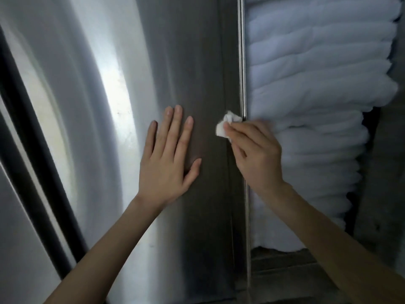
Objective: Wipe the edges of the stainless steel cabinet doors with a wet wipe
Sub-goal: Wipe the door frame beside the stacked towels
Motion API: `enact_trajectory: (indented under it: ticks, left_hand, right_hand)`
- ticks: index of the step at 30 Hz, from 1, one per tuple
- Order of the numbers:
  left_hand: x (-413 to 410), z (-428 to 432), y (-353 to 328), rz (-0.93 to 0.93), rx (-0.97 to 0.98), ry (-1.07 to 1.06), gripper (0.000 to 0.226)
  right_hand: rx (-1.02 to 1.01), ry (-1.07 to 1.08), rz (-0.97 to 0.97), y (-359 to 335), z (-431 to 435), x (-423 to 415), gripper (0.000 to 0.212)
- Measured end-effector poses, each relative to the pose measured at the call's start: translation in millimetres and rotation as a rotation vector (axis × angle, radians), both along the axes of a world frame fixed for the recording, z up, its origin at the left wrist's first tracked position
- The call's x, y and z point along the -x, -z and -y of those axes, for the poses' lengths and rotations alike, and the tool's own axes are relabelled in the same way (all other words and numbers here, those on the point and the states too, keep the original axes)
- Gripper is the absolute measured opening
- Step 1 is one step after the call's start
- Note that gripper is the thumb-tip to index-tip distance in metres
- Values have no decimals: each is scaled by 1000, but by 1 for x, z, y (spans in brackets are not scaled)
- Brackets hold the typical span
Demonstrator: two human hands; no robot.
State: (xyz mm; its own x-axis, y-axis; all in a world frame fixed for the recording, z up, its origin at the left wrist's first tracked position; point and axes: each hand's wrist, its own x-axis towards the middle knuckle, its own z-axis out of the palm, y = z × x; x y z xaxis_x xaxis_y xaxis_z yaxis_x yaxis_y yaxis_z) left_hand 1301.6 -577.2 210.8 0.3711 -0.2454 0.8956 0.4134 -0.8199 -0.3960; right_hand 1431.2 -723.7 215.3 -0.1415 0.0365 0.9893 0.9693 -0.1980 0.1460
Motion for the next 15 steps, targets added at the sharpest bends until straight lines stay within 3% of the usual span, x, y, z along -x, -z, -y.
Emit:
enact_trajectory:
  ticks: [5, 12, 15]
  left_hand:
    - [0, -5, 1, 14, 1, 1, 65]
    - [3, -14, 3, 10, 14, 3, 68]
    - [5, -17, 3, 9, 11, -8, 69]
  right_hand:
    - [112, -78, 32, 44, 9, 4, 15]
    - [-50, -166, 114, -75, -11, -7, 20]
    - [-88, -181, 85, -66, -17, -4, 21]
